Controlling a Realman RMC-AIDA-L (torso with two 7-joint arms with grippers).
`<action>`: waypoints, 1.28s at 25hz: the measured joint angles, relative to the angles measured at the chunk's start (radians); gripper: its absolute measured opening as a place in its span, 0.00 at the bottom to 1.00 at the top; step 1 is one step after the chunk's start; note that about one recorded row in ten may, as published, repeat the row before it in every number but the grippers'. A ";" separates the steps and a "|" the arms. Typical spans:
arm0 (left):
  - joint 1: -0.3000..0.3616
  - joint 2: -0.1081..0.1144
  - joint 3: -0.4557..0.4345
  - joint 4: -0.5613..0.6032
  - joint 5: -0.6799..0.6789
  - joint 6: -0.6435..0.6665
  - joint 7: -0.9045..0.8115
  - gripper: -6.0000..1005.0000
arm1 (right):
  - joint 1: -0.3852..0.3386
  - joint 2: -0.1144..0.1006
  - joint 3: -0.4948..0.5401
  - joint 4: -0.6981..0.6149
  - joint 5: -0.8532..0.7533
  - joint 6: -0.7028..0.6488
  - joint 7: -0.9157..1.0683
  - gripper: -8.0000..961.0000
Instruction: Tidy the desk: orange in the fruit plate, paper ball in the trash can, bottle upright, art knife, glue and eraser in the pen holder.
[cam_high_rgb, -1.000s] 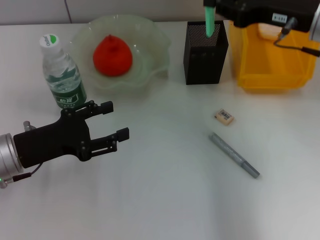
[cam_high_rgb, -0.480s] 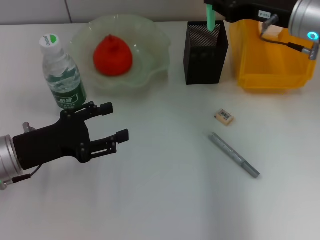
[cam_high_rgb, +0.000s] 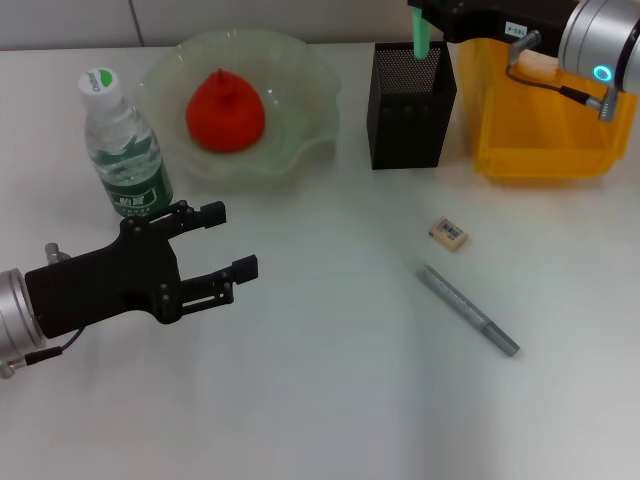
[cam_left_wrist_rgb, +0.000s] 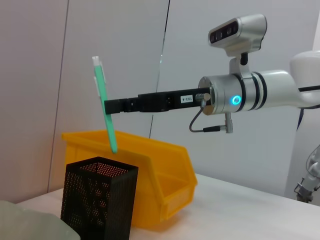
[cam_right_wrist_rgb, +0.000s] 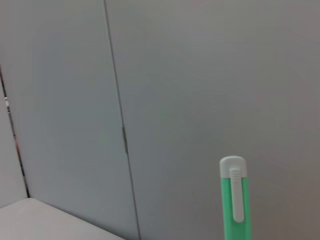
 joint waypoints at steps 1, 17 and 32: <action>0.000 0.000 0.000 0.000 0.000 0.000 0.001 0.79 | 0.001 0.000 -0.002 -0.004 0.002 0.006 -0.001 0.22; 0.005 0.004 0.000 0.000 -0.002 0.017 0.024 0.79 | 0.051 0.005 -0.030 -0.097 0.010 0.083 -0.002 0.26; 0.012 0.008 -0.011 0.005 -0.002 0.031 0.024 0.79 | 0.045 0.006 -0.046 -0.099 0.020 0.104 -0.002 0.30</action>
